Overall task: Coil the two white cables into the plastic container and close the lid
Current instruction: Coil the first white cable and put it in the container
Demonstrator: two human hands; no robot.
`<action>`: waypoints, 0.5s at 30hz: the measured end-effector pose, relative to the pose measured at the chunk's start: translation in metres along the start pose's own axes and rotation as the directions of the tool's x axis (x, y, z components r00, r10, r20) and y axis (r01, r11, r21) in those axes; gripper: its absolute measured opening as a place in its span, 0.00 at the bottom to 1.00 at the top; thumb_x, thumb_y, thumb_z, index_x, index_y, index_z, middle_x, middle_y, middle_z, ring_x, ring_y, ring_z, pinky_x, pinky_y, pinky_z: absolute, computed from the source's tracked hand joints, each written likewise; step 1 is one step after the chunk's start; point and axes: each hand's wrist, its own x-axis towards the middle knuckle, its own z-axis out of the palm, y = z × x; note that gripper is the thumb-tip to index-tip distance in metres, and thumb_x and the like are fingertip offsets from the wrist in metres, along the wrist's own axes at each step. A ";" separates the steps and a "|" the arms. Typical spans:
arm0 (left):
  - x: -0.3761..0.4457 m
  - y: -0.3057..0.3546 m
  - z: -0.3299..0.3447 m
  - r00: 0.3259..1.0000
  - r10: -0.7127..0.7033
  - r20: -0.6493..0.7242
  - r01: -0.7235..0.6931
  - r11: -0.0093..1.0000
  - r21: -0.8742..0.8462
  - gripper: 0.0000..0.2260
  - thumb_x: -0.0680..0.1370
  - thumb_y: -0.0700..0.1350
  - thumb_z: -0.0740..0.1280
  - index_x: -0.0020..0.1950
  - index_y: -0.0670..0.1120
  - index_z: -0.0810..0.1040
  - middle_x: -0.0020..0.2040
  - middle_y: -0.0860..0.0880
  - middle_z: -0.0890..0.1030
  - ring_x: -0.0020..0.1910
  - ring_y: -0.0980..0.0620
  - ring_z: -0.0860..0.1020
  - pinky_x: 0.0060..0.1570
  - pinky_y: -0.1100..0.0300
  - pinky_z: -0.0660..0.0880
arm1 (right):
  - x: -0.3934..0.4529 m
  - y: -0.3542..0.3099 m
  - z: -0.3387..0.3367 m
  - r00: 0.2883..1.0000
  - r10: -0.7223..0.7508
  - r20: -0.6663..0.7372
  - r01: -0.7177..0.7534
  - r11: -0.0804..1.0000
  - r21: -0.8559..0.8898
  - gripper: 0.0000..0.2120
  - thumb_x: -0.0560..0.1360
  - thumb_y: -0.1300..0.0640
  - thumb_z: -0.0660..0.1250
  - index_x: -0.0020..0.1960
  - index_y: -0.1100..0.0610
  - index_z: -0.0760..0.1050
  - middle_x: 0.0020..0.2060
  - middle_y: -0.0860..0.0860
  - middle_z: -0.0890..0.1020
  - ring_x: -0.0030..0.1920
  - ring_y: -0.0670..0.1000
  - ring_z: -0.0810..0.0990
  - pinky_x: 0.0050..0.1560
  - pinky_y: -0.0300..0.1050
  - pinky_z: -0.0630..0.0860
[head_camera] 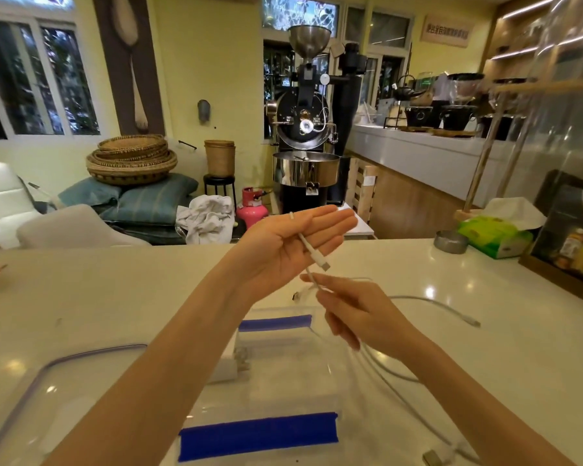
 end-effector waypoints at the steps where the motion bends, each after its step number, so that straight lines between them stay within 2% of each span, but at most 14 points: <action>1: 0.003 -0.001 -0.004 1.000 0.006 -0.017 -0.006 1.000 0.008 0.15 0.80 0.39 0.50 0.56 0.37 0.74 0.51 0.42 0.83 0.49 0.48 0.83 0.52 0.57 0.78 | -0.004 -0.001 0.001 0.999 0.003 0.034 -0.003 1.000 -0.022 0.14 0.78 0.57 0.58 0.59 0.43 0.73 0.26 0.50 0.76 0.22 0.45 0.71 0.25 0.34 0.71; 4: 0.010 -0.007 -0.016 0.997 0.025 -0.070 -0.018 0.995 0.096 0.15 0.81 0.39 0.50 0.61 0.37 0.71 0.54 0.43 0.82 0.51 0.50 0.82 0.53 0.58 0.78 | -0.013 -0.010 0.004 0.997 -0.006 0.077 0.019 0.986 -0.169 0.15 0.78 0.57 0.58 0.64 0.50 0.70 0.28 0.45 0.76 0.26 0.44 0.74 0.30 0.32 0.73; 8: 0.015 -0.017 -0.021 0.980 0.114 -0.161 -0.063 0.955 0.289 0.15 0.81 0.39 0.52 0.65 0.37 0.69 0.61 0.42 0.79 0.55 0.51 0.80 0.55 0.60 0.76 | -0.024 -0.020 0.003 0.993 -0.017 0.121 0.062 0.921 -0.385 0.15 0.78 0.54 0.58 0.64 0.49 0.70 0.33 0.38 0.74 0.34 0.42 0.75 0.40 0.31 0.74; 10: 0.015 -0.021 -0.022 0.965 0.184 -0.186 -0.088 0.898 0.431 0.15 0.80 0.39 0.55 0.64 0.38 0.70 0.61 0.42 0.78 0.57 0.51 0.79 0.59 0.60 0.75 | -0.028 -0.027 -0.002 0.992 -0.048 0.114 0.095 0.883 -0.459 0.15 0.78 0.54 0.57 0.65 0.50 0.69 0.42 0.40 0.78 0.37 0.40 0.74 0.42 0.28 0.71; 12: 0.015 -0.027 -0.020 0.955 0.242 -0.173 -0.091 0.792 0.604 0.14 0.80 0.39 0.56 0.64 0.37 0.70 0.60 0.42 0.79 0.57 0.51 0.79 0.60 0.63 0.73 | -0.031 -0.035 -0.009 0.987 -0.126 0.104 0.163 0.812 -0.560 0.15 0.79 0.53 0.56 0.64 0.52 0.71 0.50 0.45 0.81 0.42 0.39 0.76 0.43 0.25 0.68; 13: 0.014 -0.030 -0.017 0.955 0.259 -0.146 -0.096 0.734 0.672 0.14 0.80 0.38 0.56 0.64 0.37 0.70 0.59 0.42 0.79 0.56 0.52 0.78 0.58 0.66 0.73 | -0.030 -0.040 -0.012 0.976 -0.184 0.114 0.214 0.750 -0.626 0.14 0.79 0.53 0.55 0.60 0.54 0.74 0.49 0.48 0.82 0.43 0.42 0.78 0.44 0.27 0.71; 15: 0.014 -0.036 -0.010 0.963 0.256 -0.086 -0.106 0.653 0.750 0.14 0.80 0.37 0.54 0.64 0.36 0.70 0.54 0.45 0.80 0.51 0.57 0.79 0.53 0.69 0.75 | -0.025 -0.045 -0.020 0.935 -0.326 0.137 0.317 0.602 -0.732 0.15 0.76 0.53 0.55 0.50 0.56 0.79 0.39 0.51 0.84 0.35 0.46 0.80 0.37 0.35 0.78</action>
